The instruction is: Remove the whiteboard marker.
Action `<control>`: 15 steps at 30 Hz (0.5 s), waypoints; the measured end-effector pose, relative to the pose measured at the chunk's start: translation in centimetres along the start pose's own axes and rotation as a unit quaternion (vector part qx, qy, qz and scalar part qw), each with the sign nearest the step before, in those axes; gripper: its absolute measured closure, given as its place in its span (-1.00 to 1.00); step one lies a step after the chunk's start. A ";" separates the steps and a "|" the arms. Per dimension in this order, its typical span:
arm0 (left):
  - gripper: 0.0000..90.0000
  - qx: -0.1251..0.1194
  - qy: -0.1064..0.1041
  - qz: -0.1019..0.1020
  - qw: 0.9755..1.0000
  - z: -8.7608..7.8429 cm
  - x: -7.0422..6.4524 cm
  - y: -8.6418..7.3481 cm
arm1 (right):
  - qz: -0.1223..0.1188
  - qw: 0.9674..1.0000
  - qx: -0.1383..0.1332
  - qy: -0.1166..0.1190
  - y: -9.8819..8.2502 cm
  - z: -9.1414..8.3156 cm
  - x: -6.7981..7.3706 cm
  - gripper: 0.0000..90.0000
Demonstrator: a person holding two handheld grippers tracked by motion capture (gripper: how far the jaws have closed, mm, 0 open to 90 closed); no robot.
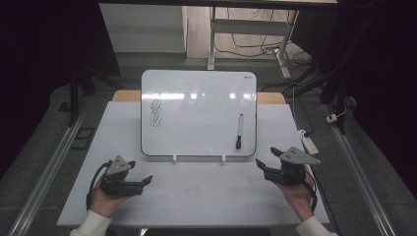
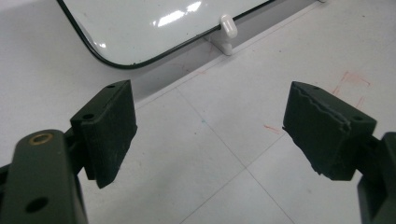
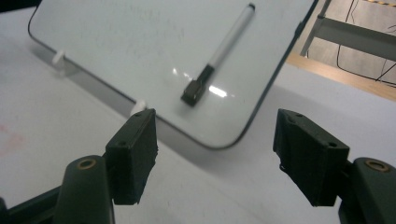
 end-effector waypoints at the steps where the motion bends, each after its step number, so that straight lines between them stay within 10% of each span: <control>1: -0.60 0.001 0.001 0.001 1.000 0.0 0.0 0.0 | 0.003 1.000 0.001 -0.002 0.5 0.3 0.0 -0.31; 15: -0.60 0.013 -0.004 0.029 0.999 0.7 -0.4 -0.5 | 0.042 0.997 0.028 -0.054 5.6 6.4 -1.2 -0.31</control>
Point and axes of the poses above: each handheld gripper's, and its own axes: z roughly forward along the jaws, y roughly out of its top, x roughly to its left, the point moved 10 cm from there along z, roughly forward along the jaws, and after that the axes turned 5 degrees about -z, right-handed, at the moved point
